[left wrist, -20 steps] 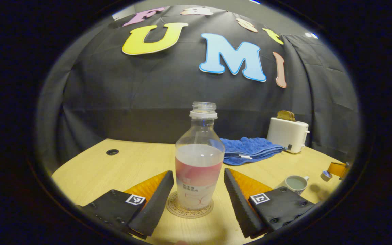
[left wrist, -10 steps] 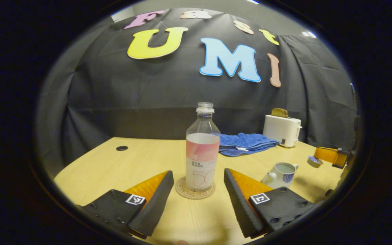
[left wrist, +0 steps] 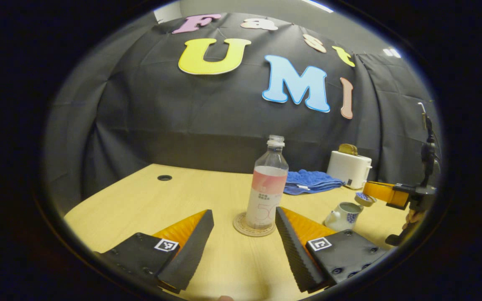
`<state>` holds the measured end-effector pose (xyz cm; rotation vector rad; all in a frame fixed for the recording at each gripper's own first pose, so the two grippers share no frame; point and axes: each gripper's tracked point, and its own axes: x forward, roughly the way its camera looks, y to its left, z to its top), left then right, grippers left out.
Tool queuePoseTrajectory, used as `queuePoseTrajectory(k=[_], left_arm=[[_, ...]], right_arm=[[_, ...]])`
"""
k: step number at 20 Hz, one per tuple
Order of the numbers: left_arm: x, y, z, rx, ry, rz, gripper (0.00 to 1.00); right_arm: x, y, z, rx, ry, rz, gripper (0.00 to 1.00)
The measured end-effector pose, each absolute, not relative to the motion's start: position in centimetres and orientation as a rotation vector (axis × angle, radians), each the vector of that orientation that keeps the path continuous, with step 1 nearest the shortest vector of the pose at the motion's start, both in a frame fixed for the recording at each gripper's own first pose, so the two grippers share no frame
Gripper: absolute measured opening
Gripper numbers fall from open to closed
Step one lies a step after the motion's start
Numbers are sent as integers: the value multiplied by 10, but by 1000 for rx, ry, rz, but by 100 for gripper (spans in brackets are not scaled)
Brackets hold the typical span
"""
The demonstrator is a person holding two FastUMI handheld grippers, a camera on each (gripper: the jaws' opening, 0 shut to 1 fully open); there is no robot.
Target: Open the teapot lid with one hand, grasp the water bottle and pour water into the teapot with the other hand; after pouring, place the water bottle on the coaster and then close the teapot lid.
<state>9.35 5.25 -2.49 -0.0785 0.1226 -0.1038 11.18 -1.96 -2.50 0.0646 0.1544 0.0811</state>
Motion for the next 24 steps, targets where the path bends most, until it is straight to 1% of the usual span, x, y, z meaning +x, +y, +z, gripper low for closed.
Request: queuePoseTrajectory(k=[6, 15, 16, 17, 19, 20, 24], left_arm=[[82, 68, -23, -59, 107, -80, 99], [77, 70, -20, -79, 101, -73, 99], [76, 68, -20, -78, 101, -74, 99], [75, 66, -18, -75, 99, -75, 99], [71, 63, -14, -63, 91, -75, 99], [68, 60, -13, -56, 88, -75, 99], [55, 47, -3, -47, 67, -84, 99]], right_arm=[[123, -4, -39, 54, 193, 105, 8], [129, -5, -52, 64, 223, 99, 8], [128, -4, -53, 66, 229, 99, 11], [126, -5, -53, 67, 234, 95, 12], [122, -8, -49, 80, 222, 90, 18], [119, -9, -45, 88, 211, 89, 27], [100, -19, -27, 107, 163, 64, 27]])
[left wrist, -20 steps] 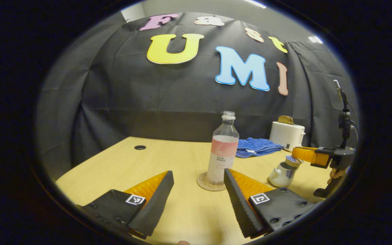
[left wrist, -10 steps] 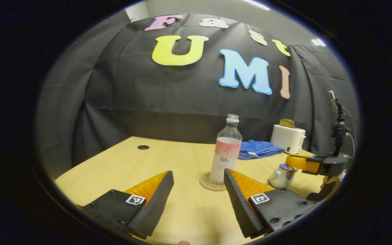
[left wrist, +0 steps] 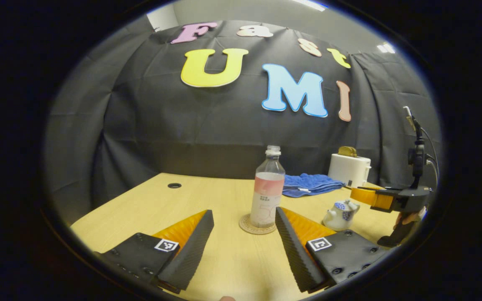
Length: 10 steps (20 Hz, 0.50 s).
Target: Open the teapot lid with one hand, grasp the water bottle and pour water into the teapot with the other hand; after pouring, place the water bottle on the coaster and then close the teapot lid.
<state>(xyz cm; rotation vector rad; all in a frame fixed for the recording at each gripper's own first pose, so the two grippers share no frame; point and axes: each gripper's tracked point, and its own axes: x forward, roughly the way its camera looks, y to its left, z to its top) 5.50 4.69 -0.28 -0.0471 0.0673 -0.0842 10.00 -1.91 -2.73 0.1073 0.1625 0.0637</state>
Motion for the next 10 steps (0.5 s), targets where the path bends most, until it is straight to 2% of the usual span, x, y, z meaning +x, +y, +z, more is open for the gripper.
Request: queuePoseTrajectory(k=[10], left_arm=[[8, 19, 4, -27, -9, -53, 99]], right_arm=[[28, -11, -22, 85, 93, 58, 27]])
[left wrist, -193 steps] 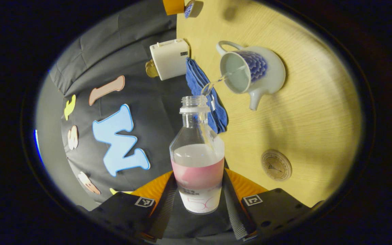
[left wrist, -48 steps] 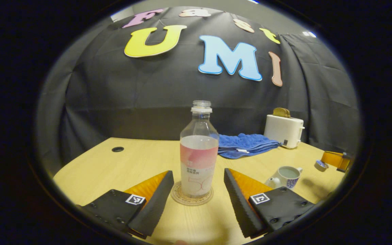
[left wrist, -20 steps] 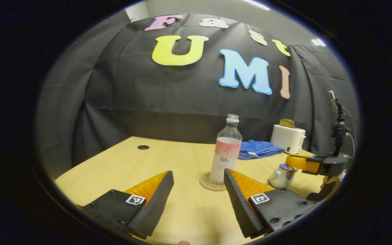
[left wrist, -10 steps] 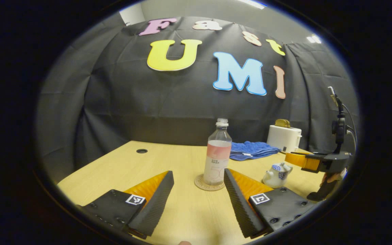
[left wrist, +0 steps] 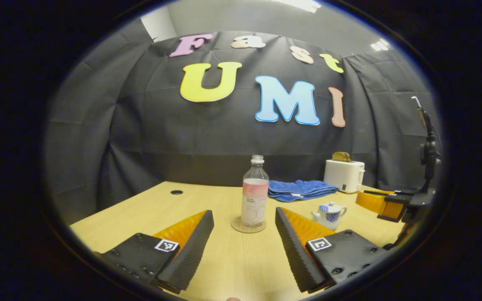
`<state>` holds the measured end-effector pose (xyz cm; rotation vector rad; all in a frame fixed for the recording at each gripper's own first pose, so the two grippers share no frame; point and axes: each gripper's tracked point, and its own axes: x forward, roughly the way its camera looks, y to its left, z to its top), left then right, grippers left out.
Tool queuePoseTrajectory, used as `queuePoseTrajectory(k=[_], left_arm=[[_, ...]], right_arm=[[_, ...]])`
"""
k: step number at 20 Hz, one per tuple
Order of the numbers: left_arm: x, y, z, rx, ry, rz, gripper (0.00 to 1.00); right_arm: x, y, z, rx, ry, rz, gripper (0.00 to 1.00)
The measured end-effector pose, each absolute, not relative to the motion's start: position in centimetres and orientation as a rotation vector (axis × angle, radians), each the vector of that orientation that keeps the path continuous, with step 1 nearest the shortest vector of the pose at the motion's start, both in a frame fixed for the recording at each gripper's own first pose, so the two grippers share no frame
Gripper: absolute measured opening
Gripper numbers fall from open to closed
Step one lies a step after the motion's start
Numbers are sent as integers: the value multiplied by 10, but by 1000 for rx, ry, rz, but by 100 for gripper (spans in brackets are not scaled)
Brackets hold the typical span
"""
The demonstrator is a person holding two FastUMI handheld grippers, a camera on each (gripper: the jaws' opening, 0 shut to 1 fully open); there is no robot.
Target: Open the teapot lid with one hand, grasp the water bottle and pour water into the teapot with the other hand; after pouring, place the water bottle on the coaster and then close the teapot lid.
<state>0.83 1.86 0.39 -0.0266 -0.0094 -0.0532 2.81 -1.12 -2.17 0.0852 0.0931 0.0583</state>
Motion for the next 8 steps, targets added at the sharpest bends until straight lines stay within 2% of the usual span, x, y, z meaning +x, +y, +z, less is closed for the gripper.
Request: queuePoseTrajectory(k=[8], left_arm=[[-13, 5, -10, 2, -28, -38, 99]], right_arm=[[-5, 6, -24, 58, 47, 70, 27]])
